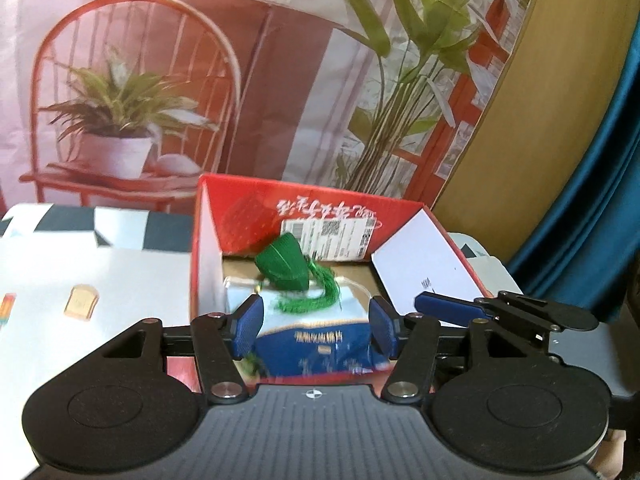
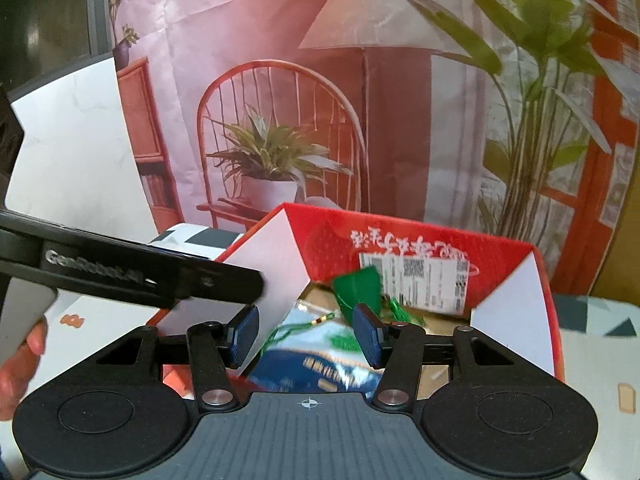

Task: Organize soft objects
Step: 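Lower the green plush into the red box and open both grippers, then move both grippers to the white bag and grey knit item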

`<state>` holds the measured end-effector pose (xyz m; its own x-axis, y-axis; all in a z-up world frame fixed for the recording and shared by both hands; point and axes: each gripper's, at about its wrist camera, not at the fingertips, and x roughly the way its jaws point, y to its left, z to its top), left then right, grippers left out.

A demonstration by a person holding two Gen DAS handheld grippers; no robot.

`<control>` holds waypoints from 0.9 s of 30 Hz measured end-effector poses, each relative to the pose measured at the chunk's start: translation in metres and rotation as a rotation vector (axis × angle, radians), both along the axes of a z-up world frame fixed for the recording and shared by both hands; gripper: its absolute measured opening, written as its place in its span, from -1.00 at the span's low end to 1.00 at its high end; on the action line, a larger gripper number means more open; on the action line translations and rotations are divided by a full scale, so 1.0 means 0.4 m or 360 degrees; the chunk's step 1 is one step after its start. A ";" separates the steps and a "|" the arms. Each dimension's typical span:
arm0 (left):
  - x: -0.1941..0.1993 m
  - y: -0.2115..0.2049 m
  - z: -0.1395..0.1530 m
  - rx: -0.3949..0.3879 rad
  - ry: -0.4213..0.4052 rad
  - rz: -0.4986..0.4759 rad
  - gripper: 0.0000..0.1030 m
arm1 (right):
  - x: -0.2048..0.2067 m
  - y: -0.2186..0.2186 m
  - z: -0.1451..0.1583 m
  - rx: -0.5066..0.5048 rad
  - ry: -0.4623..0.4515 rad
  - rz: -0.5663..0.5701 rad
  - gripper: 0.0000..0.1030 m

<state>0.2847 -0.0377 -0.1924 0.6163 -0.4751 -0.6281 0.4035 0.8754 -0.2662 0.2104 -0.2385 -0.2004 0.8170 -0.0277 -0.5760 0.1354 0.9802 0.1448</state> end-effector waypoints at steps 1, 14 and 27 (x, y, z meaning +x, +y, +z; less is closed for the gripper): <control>-0.015 0.008 -0.002 -0.0007 0.0005 0.0012 0.18 | -0.015 0.005 -0.003 0.0006 0.0002 -0.0004 -0.05; -0.145 0.066 -0.085 -0.0087 0.0157 0.0157 0.15 | -0.153 0.085 -0.068 -0.0011 0.0130 -0.0020 -0.03; -0.218 0.070 -0.139 -0.0038 0.0219 0.0158 0.15 | -0.250 0.076 -0.105 0.0054 0.0170 -0.0126 -0.02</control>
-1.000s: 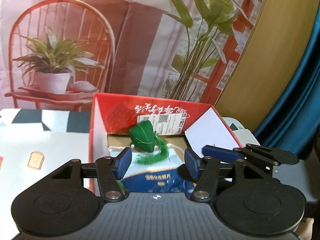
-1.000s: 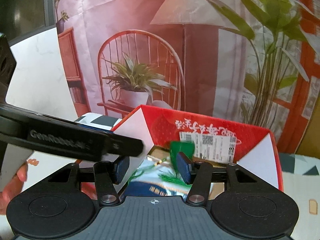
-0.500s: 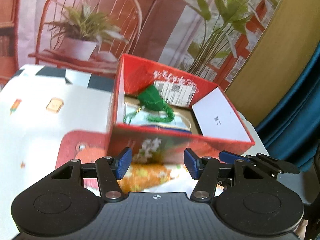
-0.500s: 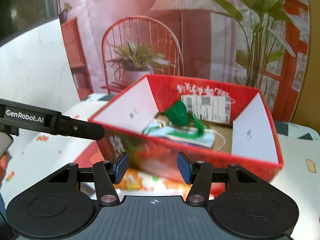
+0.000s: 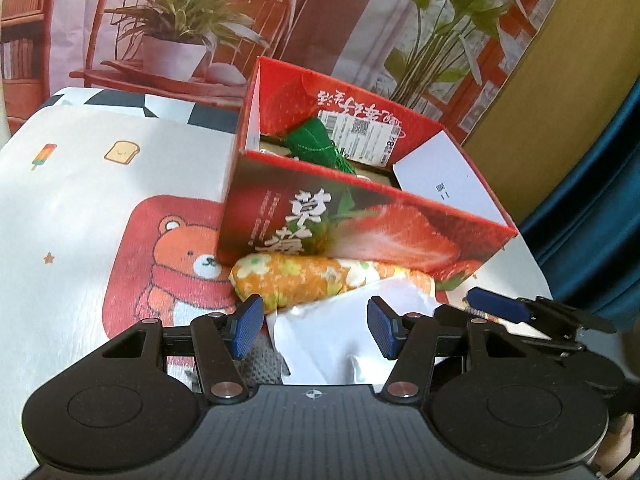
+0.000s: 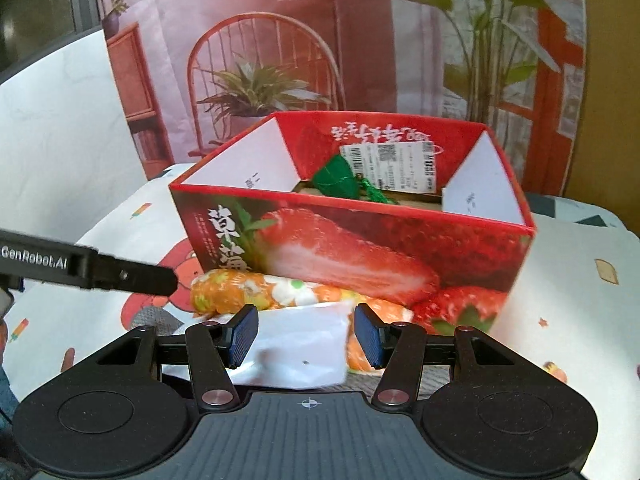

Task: Organize soft objects
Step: 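Move both grippers to the white bag and grey knit item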

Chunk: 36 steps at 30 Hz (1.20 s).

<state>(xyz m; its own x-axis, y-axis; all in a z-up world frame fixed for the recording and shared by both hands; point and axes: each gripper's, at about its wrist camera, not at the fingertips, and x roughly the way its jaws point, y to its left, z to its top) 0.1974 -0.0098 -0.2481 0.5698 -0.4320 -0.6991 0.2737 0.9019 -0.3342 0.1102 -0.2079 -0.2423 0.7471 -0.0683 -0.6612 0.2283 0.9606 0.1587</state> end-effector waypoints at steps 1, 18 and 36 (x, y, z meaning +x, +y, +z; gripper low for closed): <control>-0.003 0.000 -0.003 0.0005 0.0001 0.0001 0.15 | -0.007 -0.005 -0.001 -0.0004 0.0005 -0.0016 -0.02; -0.041 0.034 -0.027 0.0019 0.0013 0.0076 0.15 | -0.073 0.012 -0.024 -0.0091 0.0094 -0.0046 0.00; -0.046 0.069 -0.026 -0.0005 -0.0029 0.0152 0.15 | -0.024 0.073 -0.038 -0.0355 0.0138 0.0162 0.05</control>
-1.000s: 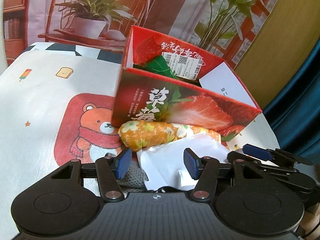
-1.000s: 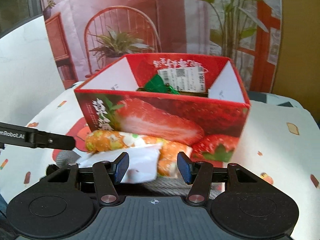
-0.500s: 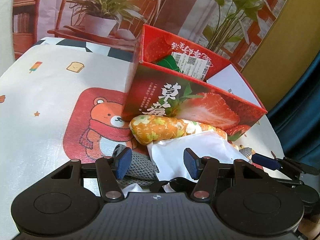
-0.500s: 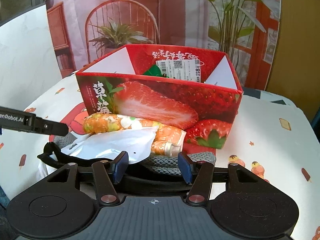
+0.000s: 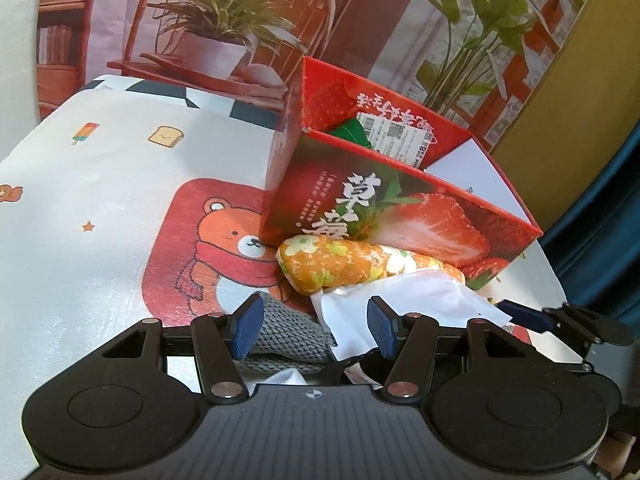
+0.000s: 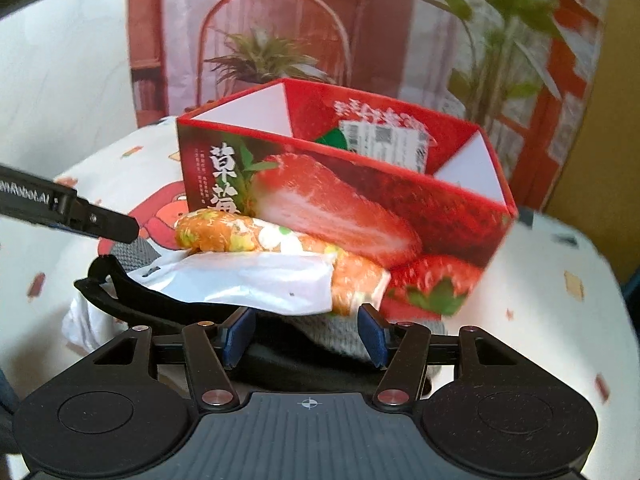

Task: Organize soft objects
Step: 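Move both grippers to the white bag and grey knit item, then close both grippers on the white bag holding the green cable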

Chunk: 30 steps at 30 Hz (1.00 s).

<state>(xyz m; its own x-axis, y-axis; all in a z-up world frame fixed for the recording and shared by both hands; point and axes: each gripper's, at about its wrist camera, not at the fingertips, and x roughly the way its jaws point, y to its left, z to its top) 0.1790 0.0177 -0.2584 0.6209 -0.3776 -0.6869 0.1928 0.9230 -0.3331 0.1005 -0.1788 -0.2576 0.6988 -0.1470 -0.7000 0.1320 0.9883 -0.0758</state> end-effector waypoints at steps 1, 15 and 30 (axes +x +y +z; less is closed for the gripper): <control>0.000 0.003 0.001 -0.0002 -0.0003 0.0008 0.15 | 0.012 0.004 -0.002 -0.0029 0.0006 0.0029 0.05; 0.014 0.027 0.007 -0.0025 -0.0021 0.0083 0.15 | 0.105 0.022 0.006 -0.0152 -0.0007 0.0248 -0.02; 0.015 0.037 0.015 -0.0048 -0.0063 0.0137 0.15 | 0.120 -0.001 0.013 0.0026 -0.0051 0.0155 -0.79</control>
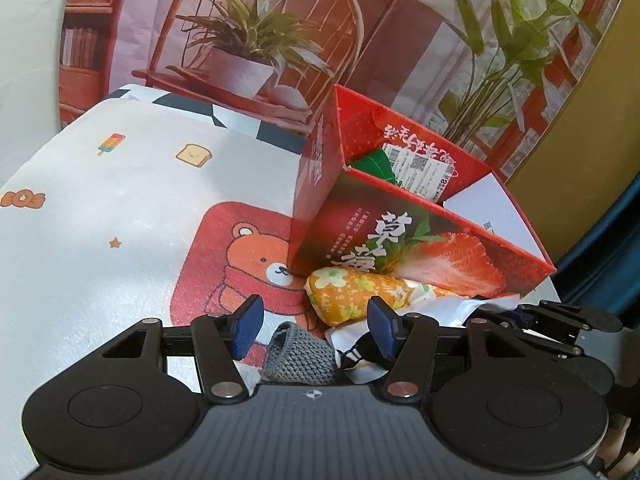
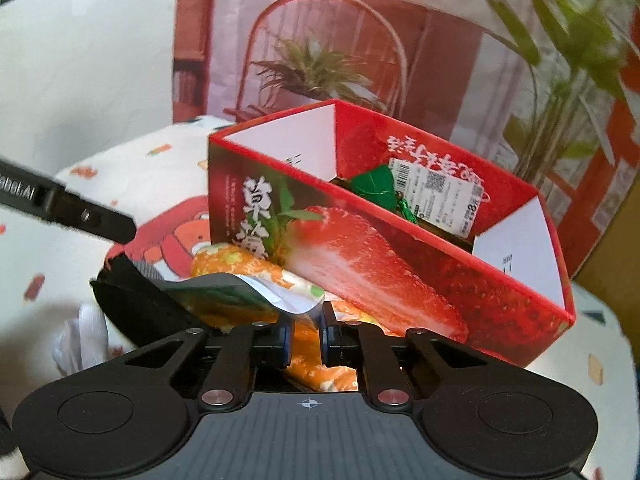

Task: Organize soft objects
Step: 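Close both grippers on the white bag holding the green cable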

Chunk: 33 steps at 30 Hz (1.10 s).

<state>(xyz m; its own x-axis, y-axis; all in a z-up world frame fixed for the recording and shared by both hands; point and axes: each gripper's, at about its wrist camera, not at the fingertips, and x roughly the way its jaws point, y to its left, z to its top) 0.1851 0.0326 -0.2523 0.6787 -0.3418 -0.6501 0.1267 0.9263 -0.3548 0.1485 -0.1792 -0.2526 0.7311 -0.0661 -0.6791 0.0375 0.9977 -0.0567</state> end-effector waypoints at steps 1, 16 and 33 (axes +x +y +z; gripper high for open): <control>0.001 0.001 0.002 0.0000 -0.0007 0.0005 0.15 | 0.000 -0.009 0.003 0.0044 -0.0010 -0.0034 -0.80; 0.023 -0.023 0.018 -0.0006 -0.0054 -0.0050 0.15 | 0.010 -0.107 0.016 0.0441 -0.0038 -0.0374 -0.87; 0.043 -0.001 0.011 -0.0062 0.0007 0.0008 0.14 | 0.039 -0.017 0.027 -0.0004 0.0002 0.0095 -0.14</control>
